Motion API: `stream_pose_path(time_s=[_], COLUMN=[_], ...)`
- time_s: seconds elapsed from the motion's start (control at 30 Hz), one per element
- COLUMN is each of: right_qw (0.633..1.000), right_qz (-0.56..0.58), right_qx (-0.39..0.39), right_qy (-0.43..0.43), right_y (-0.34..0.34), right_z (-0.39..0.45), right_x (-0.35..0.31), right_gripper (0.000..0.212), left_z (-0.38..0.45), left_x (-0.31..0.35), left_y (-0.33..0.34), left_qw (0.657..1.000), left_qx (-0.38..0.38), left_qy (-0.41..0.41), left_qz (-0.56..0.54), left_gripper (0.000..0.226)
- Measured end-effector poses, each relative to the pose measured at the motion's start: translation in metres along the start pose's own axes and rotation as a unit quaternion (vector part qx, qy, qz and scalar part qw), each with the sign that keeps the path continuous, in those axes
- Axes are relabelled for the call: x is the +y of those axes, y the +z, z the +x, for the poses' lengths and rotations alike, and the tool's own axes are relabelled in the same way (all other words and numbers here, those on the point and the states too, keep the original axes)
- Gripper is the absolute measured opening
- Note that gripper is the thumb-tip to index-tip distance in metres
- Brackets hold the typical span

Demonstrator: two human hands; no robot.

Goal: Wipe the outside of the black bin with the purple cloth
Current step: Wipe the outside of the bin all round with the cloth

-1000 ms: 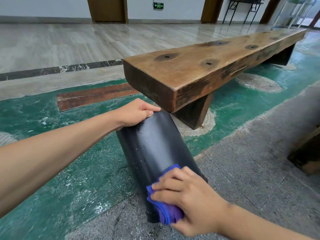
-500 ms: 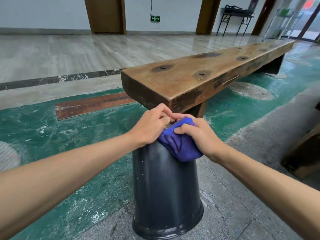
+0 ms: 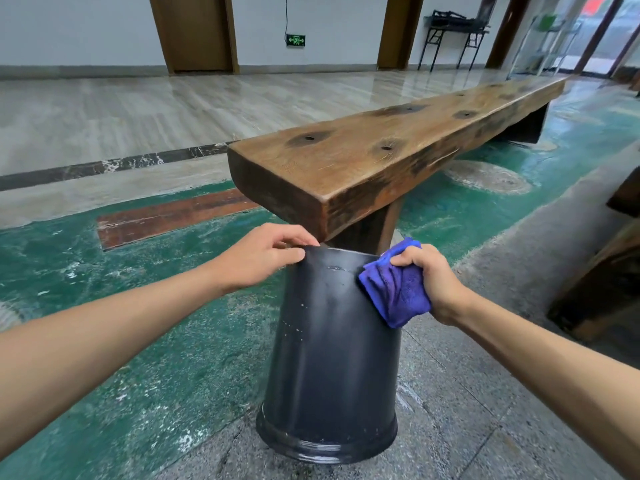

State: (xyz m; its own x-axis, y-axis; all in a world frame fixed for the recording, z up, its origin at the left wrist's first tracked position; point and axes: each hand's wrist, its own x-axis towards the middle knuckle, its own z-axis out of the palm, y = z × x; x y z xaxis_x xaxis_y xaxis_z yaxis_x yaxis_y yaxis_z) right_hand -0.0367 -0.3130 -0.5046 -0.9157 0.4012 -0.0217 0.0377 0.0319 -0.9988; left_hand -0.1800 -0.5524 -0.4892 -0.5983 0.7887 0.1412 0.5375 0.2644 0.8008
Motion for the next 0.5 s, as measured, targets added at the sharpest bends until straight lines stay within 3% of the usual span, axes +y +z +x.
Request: stream_pose_path(time_s=[0.13, 0.3, 0.4, 0.5], right_qw=[0.999, 0.975, 0.959, 0.955], right_qz=[0.006, 0.095, 0.016, -0.12], right_qx=[0.046, 0.203, 0.28, 0.264], right_qy=[0.018, 0.006, -0.037, -0.067], right_y=[-0.008, -0.016, -0.019, -0.007], right_z=[0.0, -0.001, -0.002, -0.01], right_x=[-0.001, -0.017, -0.024, -0.018], right_gripper=[0.045, 0.007, 0.013, 0.014], left_z=[0.006, 0.014, 0.017, 0.02], left_x=[0.006, 0.005, 0.004, 0.006], left_y=[0.004, 0.004, 0.006, 0.014], left_qw=[0.999, 0.999, 0.999, 0.999], left_qx=[-0.026, -0.035, -0.037, -0.017], left_qy=[0.021, 0.014, 0.016, 0.024], left_qz=[0.028, 0.031, 0.015, -0.019], left_gripper=[0.028, 0.029, 0.028, 0.026])
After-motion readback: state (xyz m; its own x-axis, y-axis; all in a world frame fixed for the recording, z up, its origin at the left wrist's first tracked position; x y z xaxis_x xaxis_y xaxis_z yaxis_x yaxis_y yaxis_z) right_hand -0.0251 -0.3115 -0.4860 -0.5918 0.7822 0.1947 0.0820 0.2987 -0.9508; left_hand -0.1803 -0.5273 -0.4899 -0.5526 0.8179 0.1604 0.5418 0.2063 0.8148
